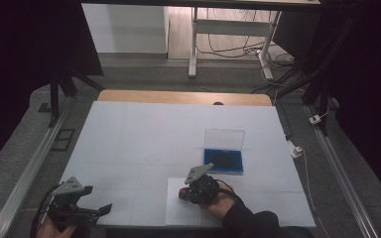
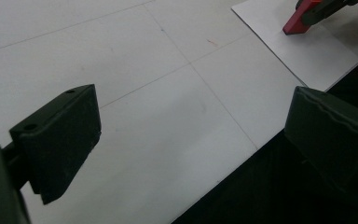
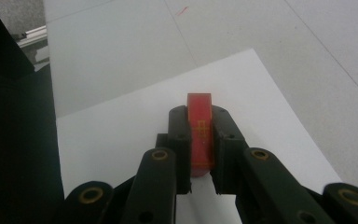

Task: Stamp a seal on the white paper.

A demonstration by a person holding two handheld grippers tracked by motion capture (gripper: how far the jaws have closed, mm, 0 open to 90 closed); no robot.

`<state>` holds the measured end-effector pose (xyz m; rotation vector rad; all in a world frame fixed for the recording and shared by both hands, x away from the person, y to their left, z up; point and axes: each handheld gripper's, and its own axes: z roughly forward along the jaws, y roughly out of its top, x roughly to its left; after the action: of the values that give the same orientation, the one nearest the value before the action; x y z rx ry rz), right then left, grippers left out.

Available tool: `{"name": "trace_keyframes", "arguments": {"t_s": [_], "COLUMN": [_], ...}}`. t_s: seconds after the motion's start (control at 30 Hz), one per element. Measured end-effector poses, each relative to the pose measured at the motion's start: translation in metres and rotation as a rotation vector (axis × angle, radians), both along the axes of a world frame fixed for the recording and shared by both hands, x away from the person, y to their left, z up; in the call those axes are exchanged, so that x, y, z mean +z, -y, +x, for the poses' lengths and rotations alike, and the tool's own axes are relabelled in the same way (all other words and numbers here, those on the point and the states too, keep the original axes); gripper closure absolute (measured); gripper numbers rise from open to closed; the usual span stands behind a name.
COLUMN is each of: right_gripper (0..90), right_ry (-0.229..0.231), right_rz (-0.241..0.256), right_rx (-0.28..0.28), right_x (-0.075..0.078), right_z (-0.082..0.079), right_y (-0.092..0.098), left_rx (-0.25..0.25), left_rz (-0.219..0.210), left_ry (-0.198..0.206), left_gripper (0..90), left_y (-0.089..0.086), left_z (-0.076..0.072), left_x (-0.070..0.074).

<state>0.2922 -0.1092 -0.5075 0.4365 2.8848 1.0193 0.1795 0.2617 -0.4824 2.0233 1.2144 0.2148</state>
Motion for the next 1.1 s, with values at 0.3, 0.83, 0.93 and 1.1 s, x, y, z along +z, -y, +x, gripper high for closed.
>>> {"name": "trace_keyframes", "arguments": {"t_s": [0.3, 0.83, 0.93, 1.1], "right_gripper": [80.2, 79.8, 79.8, 79.9], "right_ry": [0.022, 0.049, 0.046, 0.035], "right_rz": [0.0, -0.012, 0.015, 0.037], "right_rx": [0.005, 0.009, 0.01, -0.004], "right_x": [0.0, 0.005, 0.007, 0.012], "right_z": [-0.003, -0.005, -0.004, -0.004], "right_y": [-0.001, -0.001, 0.0, 0.003], "left_rx": [0.002, 0.003, 0.003, 0.002], "left_rz": [-0.003, -0.001, -0.003, -0.002], "left_ry": [0.003, 0.003, 0.003, 0.003], "left_gripper": [4.1, 4.1, 4.1, 4.1], "left_y": [0.0, -0.001, -0.001, -0.001], "left_z": [0.0, 0.0, 0.0, 0.0], "left_x": [0.0, 0.0, 0.0, 0.0]}}
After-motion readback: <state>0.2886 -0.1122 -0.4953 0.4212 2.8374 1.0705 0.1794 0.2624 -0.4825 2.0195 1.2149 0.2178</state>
